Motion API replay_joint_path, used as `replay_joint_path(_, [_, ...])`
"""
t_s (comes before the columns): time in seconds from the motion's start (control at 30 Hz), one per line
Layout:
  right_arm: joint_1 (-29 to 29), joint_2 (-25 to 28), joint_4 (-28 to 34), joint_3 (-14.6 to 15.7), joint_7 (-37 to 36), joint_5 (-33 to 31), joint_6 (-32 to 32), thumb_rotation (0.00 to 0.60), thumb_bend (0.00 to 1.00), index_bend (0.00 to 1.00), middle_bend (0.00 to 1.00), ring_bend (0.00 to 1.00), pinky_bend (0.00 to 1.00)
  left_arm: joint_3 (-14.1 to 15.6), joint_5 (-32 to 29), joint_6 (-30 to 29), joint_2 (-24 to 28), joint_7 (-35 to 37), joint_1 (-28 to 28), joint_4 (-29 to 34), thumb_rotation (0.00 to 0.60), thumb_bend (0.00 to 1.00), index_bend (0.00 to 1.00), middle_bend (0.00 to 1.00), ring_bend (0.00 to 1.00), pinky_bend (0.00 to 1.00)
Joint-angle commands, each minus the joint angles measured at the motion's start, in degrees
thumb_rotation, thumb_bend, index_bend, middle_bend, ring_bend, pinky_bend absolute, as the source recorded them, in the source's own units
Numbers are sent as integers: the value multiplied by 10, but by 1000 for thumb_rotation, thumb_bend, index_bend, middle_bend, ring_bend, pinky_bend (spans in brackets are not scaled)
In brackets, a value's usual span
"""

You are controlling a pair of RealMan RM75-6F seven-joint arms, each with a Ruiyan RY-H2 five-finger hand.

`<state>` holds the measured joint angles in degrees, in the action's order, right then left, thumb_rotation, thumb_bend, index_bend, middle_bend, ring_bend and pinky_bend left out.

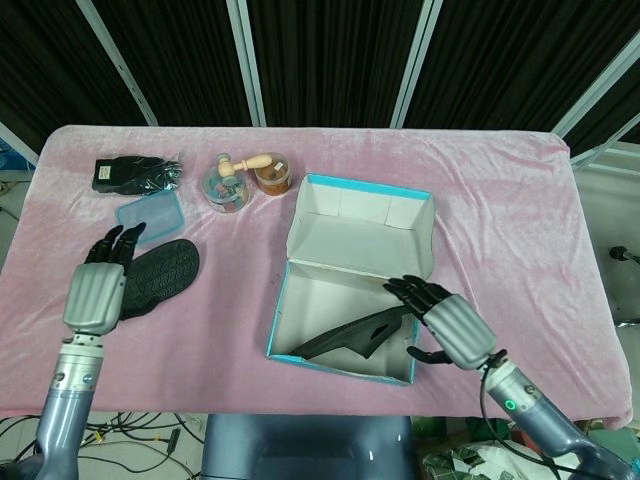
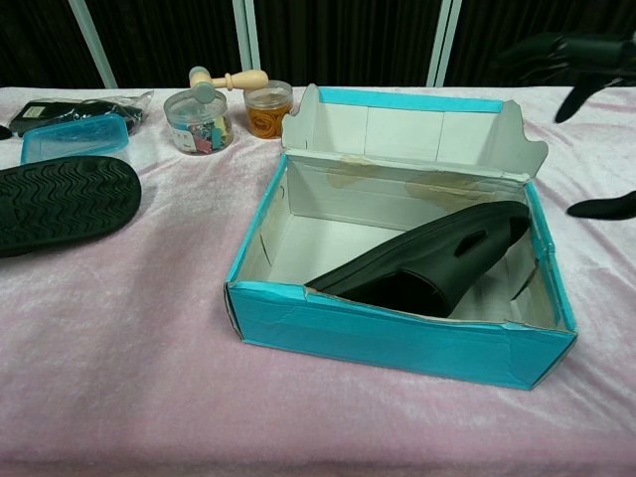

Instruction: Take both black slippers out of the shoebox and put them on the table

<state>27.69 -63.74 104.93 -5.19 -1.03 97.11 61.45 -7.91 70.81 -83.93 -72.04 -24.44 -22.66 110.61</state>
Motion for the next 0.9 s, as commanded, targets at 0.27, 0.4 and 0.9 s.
replay_joint_path(0.27, [82, -96, -61, -19, 87, -91, -116, 600, 102, 63, 94, 88, 255, 15, -7, 13, 30, 77, 35, -20, 600, 0, 0, 136, 54, 186])
replay_joint_path(0.4, [90, -105, -76, -13, 110, -106, -128, 600, 102, 67, 94, 88, 255, 12, -7, 19, 31, 82, 36, -23, 600, 0, 0, 135, 54, 187])
replay_joint_path(0.9, [113, -132, -98, 17, 157, -140, -168, 600, 174, 248, 212, 135, 270, -5, -13, 45, 18, 94, 27, -30, 600, 0, 0, 134, 54, 211])
